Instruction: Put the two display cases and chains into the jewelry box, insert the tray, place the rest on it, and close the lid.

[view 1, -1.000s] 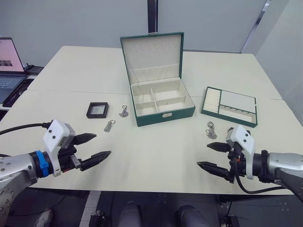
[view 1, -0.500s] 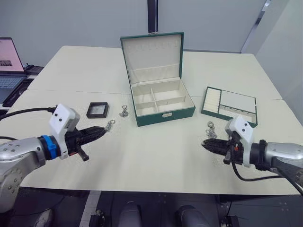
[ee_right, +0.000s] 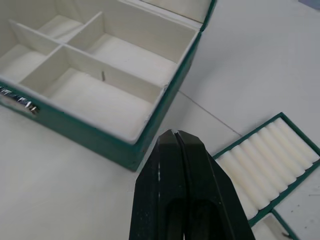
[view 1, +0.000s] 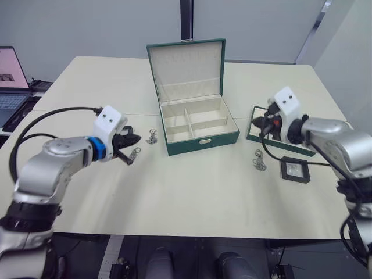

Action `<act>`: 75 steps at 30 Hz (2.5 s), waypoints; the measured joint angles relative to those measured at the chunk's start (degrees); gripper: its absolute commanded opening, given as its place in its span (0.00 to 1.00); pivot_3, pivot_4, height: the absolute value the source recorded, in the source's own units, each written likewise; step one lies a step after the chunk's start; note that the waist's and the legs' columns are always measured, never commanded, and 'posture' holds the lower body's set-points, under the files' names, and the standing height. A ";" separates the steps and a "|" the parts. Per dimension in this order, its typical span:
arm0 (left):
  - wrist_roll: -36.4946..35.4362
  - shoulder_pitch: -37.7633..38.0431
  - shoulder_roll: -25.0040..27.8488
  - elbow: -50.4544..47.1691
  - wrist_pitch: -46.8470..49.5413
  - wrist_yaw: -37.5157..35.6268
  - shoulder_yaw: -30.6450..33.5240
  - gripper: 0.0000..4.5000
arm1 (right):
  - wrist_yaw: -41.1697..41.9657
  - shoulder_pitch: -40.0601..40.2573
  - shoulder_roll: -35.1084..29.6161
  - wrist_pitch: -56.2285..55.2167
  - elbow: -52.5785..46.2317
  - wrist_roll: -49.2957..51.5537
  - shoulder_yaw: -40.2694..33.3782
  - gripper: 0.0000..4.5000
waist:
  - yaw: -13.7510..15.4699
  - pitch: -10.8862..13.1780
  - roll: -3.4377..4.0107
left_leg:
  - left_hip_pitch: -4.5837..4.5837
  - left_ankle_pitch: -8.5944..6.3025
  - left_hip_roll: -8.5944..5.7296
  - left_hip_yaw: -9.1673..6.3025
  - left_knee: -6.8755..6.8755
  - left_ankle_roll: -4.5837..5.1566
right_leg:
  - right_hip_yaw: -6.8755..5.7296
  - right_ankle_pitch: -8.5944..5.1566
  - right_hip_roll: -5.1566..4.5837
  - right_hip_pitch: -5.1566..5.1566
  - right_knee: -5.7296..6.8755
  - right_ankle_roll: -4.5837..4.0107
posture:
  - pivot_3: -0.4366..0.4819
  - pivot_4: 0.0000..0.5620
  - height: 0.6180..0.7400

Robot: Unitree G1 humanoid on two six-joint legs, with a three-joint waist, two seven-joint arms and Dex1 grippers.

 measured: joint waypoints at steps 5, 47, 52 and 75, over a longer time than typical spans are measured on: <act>7.05 -8.07 -5.19 12.75 -3.93 0.61 -5.68 0.00 | 3.25 -7.26 4.25 -9.51 18.39 -8.16 2.96 0.00 | -0.03 0.01 0.01 | -0.01 0.02 0.02 0.09 0.04 -0.02 | 0.02 0.00 -0.01 -0.08 0.00 0.00 | 0.48 0.27 1.00; 24.07 -24.14 -19.75 46.82 -24.75 -8.00 -8.97 0.00 | 12.25 2.02 13.93 -8.04 10.47 -21.59 -0.05 0.00 | 0.02 0.00 0.03 | -0.04 0.04 0.02 0.01 0.03 -0.04 | -0.13 0.01 -0.03 0.00 0.08 0.01 | 0.48 0.27 1.00; 24.93 -24.46 -20.43 46.83 -24.75 -8.65 -8.97 0.00 | 11.42 4.99 13.53 -4.23 4.81 -21.23 -1.21 0.00 | 0.12 0.00 0.03 | -0.05 0.04 0.01 0.00 0.03 -0.04 | -0.14 0.01 -0.03 0.00 0.07 0.01 | 0.48 0.27 1.00; 26.22 -24.54 -20.77 45.52 -24.38 -11.65 -8.92 0.00 | 9.35 9.48 12.78 1.39 -3.40 -20.89 -2.87 0.00 | 0.17 0.00 0.03 | -0.05 0.04 -0.01 0.00 0.02 -0.04 | -0.12 0.01 -0.02 0.00 0.07 0.01 | 0.48 0.27 1.00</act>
